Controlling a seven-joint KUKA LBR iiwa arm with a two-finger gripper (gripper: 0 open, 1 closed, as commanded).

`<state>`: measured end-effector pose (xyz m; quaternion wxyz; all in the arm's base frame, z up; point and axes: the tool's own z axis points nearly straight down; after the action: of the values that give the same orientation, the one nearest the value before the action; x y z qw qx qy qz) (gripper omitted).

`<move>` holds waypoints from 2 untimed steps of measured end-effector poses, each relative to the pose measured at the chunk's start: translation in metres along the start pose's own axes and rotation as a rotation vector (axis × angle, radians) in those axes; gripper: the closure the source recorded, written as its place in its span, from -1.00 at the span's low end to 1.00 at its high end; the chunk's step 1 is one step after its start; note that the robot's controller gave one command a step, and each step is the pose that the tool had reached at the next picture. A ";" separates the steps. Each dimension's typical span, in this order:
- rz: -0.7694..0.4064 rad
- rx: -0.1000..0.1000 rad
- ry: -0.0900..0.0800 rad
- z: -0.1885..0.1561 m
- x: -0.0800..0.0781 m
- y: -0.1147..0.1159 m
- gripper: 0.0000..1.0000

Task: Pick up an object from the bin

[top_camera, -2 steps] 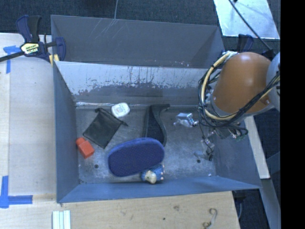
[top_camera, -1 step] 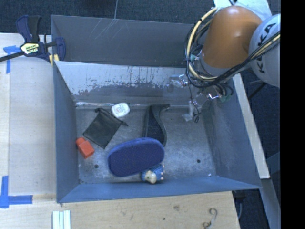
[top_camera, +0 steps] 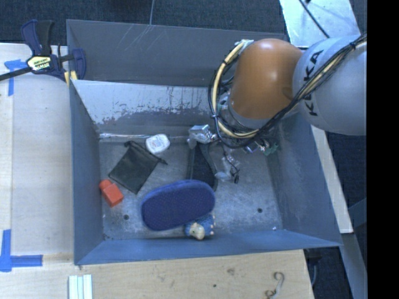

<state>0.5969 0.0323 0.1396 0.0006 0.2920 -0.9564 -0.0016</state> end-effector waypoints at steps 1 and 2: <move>-0.316 0.004 0.003 0.068 -0.008 -0.023 -1.00; -0.314 0.014 -0.018 0.064 -0.014 -0.023 1.00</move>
Offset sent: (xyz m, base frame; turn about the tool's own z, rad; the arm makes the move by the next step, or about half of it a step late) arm 0.0183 -0.0117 -0.0696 -0.3183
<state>0.6208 0.0211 0.0756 -0.0102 0.4379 -0.8990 0.0025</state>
